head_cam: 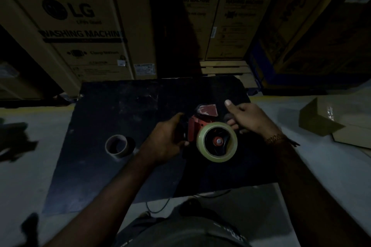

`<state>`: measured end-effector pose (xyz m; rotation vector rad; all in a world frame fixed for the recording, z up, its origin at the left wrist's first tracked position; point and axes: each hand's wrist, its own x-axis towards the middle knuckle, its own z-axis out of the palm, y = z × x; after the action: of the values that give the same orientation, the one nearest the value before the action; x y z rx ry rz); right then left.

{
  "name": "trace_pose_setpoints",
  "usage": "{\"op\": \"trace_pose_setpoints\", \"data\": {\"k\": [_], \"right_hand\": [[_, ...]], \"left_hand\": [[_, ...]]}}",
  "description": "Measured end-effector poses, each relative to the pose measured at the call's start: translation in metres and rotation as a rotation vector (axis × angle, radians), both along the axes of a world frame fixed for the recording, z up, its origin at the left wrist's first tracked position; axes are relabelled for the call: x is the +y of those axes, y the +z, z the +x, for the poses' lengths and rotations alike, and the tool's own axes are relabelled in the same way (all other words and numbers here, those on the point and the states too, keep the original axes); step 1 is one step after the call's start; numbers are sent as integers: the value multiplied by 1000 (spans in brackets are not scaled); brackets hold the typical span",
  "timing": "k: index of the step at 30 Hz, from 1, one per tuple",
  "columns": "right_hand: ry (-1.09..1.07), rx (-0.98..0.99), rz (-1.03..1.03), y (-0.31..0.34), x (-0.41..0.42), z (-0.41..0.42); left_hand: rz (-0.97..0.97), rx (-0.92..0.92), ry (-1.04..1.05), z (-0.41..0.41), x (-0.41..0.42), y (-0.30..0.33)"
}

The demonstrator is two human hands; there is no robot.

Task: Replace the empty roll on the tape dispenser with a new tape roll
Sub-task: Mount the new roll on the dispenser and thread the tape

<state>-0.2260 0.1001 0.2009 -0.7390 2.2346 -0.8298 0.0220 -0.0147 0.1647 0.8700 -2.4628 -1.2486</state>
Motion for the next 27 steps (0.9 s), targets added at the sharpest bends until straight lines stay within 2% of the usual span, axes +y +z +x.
{"op": "trace_pose_setpoints", "data": {"k": [3, 10, 18, 21, 27], "right_hand": [[-88, 12, -47, -7, 0, 9], [-216, 0, -163, -21, -5, 20], [14, 38, -107, -22, -4, 31], [7, 80, -84, -24, -7, 37], [-33, 0, -65, -31, -8, 33]], "left_hand": [[-61, -37, 24, 1, 0, -8], [-72, -85, 47, 3, 0, -20], [-85, -96, 68, 8, -6, -26], [-95, -101, 77, 10, -7, -28], [-95, -110, 80, 17, -9, -31]]}}
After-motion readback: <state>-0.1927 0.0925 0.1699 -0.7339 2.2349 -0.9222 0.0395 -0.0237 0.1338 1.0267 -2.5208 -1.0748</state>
